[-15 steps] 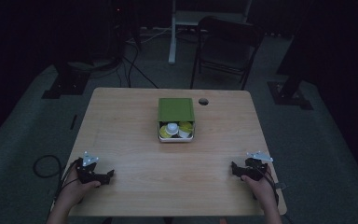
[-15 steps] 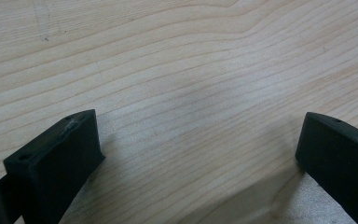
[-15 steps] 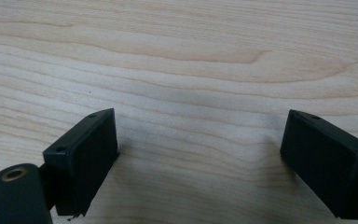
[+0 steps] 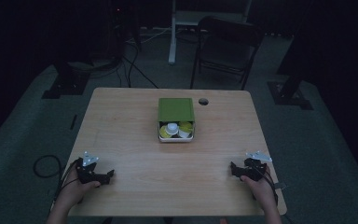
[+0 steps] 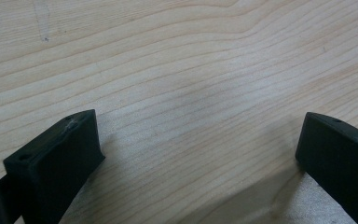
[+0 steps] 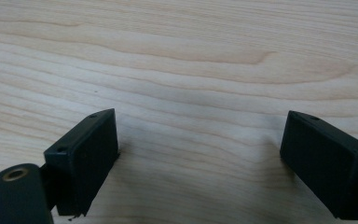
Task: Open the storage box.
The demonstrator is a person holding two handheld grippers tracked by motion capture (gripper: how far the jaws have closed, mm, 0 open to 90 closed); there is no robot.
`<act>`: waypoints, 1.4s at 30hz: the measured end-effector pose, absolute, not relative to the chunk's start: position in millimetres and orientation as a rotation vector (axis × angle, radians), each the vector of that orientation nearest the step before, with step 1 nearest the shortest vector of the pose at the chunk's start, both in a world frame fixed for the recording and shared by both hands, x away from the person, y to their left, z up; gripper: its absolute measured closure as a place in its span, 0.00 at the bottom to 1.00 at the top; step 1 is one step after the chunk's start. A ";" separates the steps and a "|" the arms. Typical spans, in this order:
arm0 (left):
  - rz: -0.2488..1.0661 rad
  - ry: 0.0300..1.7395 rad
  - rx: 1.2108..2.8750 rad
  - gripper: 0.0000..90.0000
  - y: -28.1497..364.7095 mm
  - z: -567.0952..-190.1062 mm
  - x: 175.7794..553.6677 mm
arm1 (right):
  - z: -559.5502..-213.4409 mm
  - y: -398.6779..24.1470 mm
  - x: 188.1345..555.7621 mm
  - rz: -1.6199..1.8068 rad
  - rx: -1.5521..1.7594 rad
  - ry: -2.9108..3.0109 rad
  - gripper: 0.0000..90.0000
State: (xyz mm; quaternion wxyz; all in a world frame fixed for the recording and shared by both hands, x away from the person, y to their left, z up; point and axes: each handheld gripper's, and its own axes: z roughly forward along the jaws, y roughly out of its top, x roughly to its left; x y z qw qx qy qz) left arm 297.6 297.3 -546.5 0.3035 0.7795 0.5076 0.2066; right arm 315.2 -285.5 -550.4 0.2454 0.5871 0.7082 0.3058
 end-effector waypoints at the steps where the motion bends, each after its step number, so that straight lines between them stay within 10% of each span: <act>1: 0.548 1.345 2.066 0.00 297.4 -546.5 297.7 | -550.4 -284.6 315.4 0.836 1.597 1.937 0.12; 42: 0.547 1.344 2.067 0.00 297.5 -546.4 297.7 | -533.9 -188.7 341.4 0.803 1.154 2.052 0.17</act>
